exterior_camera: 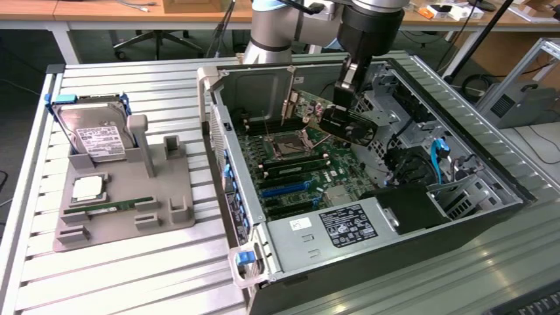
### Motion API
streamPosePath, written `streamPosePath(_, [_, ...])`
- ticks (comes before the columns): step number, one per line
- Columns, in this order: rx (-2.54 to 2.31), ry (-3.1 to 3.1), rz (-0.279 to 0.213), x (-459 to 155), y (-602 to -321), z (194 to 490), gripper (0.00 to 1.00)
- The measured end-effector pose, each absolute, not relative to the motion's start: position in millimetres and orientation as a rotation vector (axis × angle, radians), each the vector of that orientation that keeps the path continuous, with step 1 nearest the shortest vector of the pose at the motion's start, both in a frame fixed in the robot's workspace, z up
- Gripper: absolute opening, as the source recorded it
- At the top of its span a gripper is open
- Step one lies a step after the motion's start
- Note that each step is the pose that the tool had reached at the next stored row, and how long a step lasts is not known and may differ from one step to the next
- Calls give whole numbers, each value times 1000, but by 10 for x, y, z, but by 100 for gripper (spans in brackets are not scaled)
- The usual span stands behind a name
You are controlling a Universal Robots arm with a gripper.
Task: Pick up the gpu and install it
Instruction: 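Insert the gpu into the slot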
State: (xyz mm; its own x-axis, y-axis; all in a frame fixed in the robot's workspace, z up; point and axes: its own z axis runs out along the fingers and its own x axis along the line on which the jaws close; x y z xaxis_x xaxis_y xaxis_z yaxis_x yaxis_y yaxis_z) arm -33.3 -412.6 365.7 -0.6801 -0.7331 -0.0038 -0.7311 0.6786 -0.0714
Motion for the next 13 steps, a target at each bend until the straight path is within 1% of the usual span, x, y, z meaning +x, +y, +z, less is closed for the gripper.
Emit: streamPosePath(13, [-1267, 2838, -99, -333, -4126, 3657, 27])
